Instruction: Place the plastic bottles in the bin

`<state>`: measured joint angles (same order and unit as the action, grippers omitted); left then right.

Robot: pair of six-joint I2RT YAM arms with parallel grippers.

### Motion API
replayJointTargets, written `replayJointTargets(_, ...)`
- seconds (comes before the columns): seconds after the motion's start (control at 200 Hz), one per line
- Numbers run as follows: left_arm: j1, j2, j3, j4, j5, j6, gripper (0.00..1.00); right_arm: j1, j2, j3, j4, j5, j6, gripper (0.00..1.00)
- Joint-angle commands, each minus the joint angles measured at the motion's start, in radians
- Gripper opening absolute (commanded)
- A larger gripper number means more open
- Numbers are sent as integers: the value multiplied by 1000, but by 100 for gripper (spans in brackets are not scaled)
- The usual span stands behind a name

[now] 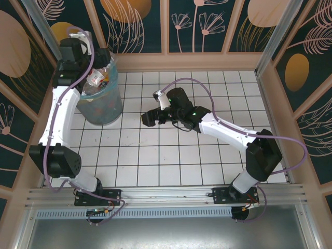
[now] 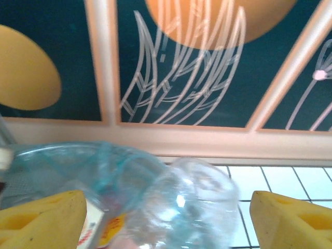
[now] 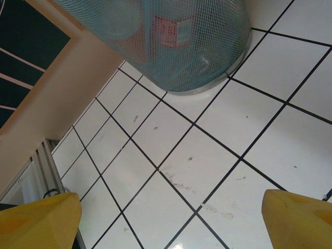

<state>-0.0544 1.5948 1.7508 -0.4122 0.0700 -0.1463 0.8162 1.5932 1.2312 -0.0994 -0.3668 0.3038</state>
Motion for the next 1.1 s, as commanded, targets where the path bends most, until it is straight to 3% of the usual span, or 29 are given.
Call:
replayJointTargets(0.0,-27,46,31,-67,-26,56,83,13,22,2,31,-17,23,90)
replayJointTargets(0.115,-27,88,28,-115,-149,80,82,14,19,2,18,-9,16,90)
replayJointTargets(0.27,-27,56,-48,-78,-304,53,75,15,18,1,14,-6,17,90)
replayJointTargets(0.41,-28,28,-72,-65,-342,18,68,18,23,2,13,-9,20,90)
replayJointTargets(0.601,-25,2,-129,-49,-365,-8,66,18,21,-1,12,-4,17,90)
replayJointTargets(0.896,-17,-17,-210,45,-296,-7,85,20,26,-7,3,-10,17,90)
replayJointTargets(1.096,-16,-60,-47,47,-239,-6,96,17,-8,13,0,30,10,91)
